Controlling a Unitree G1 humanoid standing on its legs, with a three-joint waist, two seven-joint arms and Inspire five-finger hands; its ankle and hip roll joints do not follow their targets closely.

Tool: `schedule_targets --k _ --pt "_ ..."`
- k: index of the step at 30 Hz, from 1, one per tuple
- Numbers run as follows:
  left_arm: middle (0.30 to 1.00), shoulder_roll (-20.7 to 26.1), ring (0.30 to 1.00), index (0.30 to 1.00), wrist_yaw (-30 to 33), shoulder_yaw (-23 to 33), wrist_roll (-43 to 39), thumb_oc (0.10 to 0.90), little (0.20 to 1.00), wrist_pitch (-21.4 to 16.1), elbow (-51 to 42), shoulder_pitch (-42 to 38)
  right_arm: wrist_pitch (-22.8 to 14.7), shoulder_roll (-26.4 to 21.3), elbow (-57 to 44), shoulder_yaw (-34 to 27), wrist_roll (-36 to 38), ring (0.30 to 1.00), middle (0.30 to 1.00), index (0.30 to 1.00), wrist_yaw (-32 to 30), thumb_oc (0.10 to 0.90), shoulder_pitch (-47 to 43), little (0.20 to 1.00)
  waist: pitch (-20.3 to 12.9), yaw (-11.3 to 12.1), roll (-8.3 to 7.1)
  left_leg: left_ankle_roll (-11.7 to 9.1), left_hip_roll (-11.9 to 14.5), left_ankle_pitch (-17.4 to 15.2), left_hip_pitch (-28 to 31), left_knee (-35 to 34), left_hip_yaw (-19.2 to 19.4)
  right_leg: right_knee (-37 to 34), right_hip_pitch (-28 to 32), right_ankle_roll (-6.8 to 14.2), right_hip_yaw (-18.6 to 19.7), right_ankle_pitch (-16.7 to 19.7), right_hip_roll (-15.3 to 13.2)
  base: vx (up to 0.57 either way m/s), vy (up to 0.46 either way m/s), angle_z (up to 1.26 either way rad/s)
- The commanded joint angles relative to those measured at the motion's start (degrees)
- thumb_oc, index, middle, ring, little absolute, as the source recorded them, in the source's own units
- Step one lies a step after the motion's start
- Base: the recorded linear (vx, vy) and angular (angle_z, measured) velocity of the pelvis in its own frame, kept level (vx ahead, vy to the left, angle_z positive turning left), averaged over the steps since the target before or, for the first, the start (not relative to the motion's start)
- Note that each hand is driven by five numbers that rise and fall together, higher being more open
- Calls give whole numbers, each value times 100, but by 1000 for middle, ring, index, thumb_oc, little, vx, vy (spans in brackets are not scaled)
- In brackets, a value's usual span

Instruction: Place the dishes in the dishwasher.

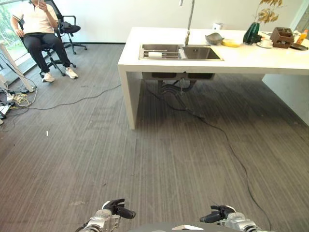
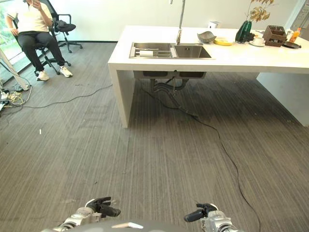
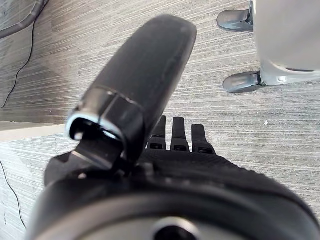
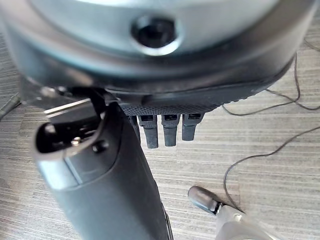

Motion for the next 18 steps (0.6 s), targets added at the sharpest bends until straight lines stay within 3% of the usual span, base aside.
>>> schedule_targets --k 1,2,4,6,8,9,11,13,16,18 --pt "900 67 900 900 198 -117 -260 800 900 -227 -293 -584 -140 -189 43 -181 271 900 900 900 -40 800 -678 900 261 175 77 -2 -157 -388 41 70 12 1856 -519 974 -102 -193 -1135 33 126 -15" --pt "900 67 900 900 200 -117 -261 800 900 -222 -300 -582 -139 -190 42 -181 272 900 900 900 -41 800 -678 900 265 180 70 5 -170 -390 42 72 17 1894 -539 981 -89 -209 -1153 44 180 -16" --pt "900 134 900 900 250 -152 -304 800 900 -205 -556 -606 -139 -231 -19 -221 365 900 900 900 -48 800 -682 900 389 152 95 112 -202 -485 149 152 -59 2624 -855 964 59 -27 -1187 90 111 -5" --pt "900 203 900 900 286 -160 -358 800 900 -202 -718 -633 -137 -228 -53 -226 443 900 900 900 -72 800 -685 900 448 120 92 153 -210 -645 230 273 -146 2671 -1164 896 138 17 -1102 163 29 6" --pt "900 263 900 900 327 -169 -475 800 900 -219 -855 -680 -147 -278 -181 -251 578 900 900 900 -94 800 -707 900 542 49 104 165 -237 -834 334 425 -337 2154 -1432 822 95 146 -1034 232 -69 9" --pt "900 318 900 900 346 -181 -528 800 900 -224 -1001 -710 -150 -309 -309 -266 665 900 900 900 -123 800 -751 900 619 -8 69 99 -264 -946 437 436 -472 1558 -1574 899 66 398 -1134 226 -91 18" --pt "900 342 900 900 361 -187 -530 800 900 -242 -1037 -766 -154 -327 -333 -263 690 900 900 900 -146 800 -790 900 682 -60 50 33 -252 -1004 520 442 -563 1148 -1695 965 74 560 -1180 220 -109 23" --pt "900 400 900 900 345 -141 -520 800 900 -249 -1158 -754 -104 -324 -397 -280 677 900 900 900 -98 800 -750 900 705 -176 8 -131 -178 -1230 779 471 -795 417 -1831 1140 319 889 -1186 406 -164 42" --pt "900 449 900 900 359 -85 -551 800 900 -253 -1292 -599 -93 -360 -475 -271 604 900 900 900 -28 800 -626 900 600 -242 -12 -220 -63 -1400 1001 495 -1024 382 -1933 1201 421 1176 -1193 378 -160 42" --pt "900 453 900 900 352 -95 -557 800 900 -239 -1332 -560 -85 -380 -503 -259 582 900 900 900 6 800 -577 900 539 -282 -12 -254 8 -1477 1060 511 -1105 462 -1935 1192 444 1137 -1177 307 -173 46"
